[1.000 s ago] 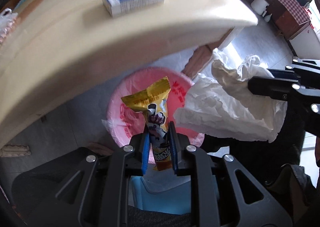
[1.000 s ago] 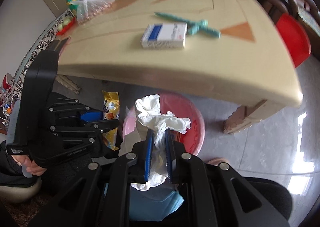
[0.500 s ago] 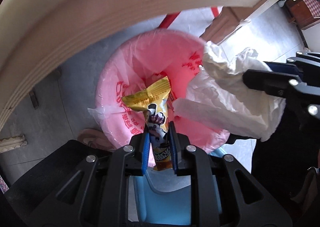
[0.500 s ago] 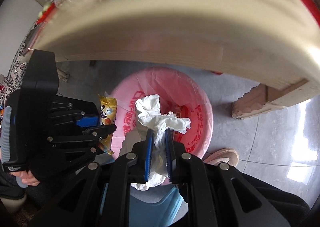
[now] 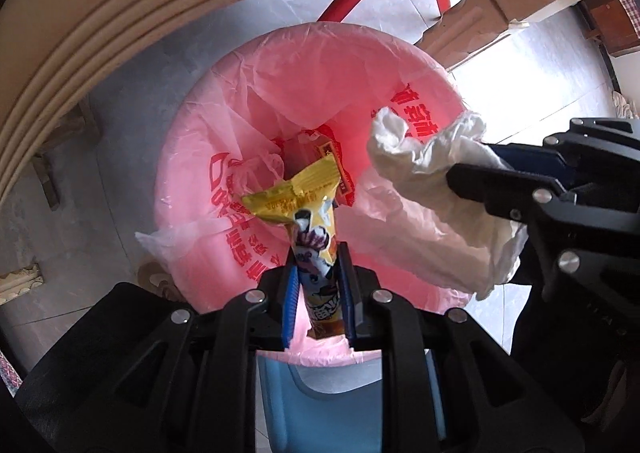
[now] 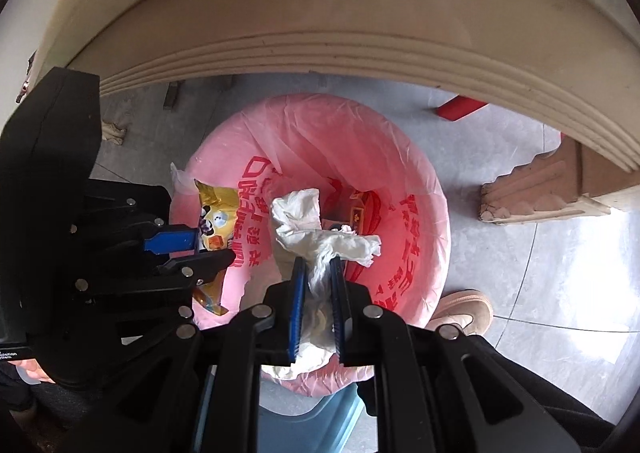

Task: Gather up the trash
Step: 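Open both tools, dropping the wrapper and tissue into the bin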

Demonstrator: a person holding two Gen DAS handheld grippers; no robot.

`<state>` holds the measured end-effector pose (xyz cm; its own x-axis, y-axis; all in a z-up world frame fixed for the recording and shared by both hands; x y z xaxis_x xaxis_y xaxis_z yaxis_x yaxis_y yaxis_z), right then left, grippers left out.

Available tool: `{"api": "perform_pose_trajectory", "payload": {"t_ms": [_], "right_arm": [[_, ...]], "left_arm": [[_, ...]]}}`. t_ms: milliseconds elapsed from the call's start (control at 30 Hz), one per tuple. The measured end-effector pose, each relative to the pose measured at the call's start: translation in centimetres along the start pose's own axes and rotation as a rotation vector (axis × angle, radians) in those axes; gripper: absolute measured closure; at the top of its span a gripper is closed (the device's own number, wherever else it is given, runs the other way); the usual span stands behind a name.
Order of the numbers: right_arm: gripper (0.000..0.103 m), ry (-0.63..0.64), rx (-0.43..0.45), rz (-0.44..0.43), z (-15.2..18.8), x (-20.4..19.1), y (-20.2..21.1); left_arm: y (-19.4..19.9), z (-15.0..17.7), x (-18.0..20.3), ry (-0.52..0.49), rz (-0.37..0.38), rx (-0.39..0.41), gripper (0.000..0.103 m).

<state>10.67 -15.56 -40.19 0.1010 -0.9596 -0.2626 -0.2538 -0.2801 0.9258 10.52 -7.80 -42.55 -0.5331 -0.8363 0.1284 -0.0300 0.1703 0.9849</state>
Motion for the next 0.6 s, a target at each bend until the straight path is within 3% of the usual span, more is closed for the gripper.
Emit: {"api": "perform_pose_trajectory", "payload": {"t_ms": [233,300,433,600], "right_arm": [[0.088,-0.015,-0.019,-0.025,0.2,0.5,-0.9],[0.082,-0.018,-0.022,-0.028,0.1,0.5,-1.0],[0.053,-0.021,-0.006,-0.016,-0.1,0.7,-0.8],[0.051,-0.045,0.007,-0.014,-0.4,1.3,-0.6]], "left_arm": [[-0.9,0.0,-0.4,0.004,-0.004,-0.026,0.082],[-0.7,-0.1,-0.4,-0.001,-0.004,-0.015,0.070],[0.0,-0.4,-0.1,-0.017,-0.018,0.016,0.061],[0.1,-0.4,-0.4,0.000,-0.019,0.024,0.056]]}}
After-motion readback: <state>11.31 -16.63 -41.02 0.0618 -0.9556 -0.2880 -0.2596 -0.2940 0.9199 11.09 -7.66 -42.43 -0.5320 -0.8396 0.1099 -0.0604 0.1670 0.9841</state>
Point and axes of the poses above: each gripper's, at about its wrist camera, not at the fingertips, and y roughly against the way its jaws point, x to its right, z to its underside, the point moved 6 cm from there along -y, roughly the way its jaws point, and after that the axes turned 9 degrees about x, right-handed, at the moved point
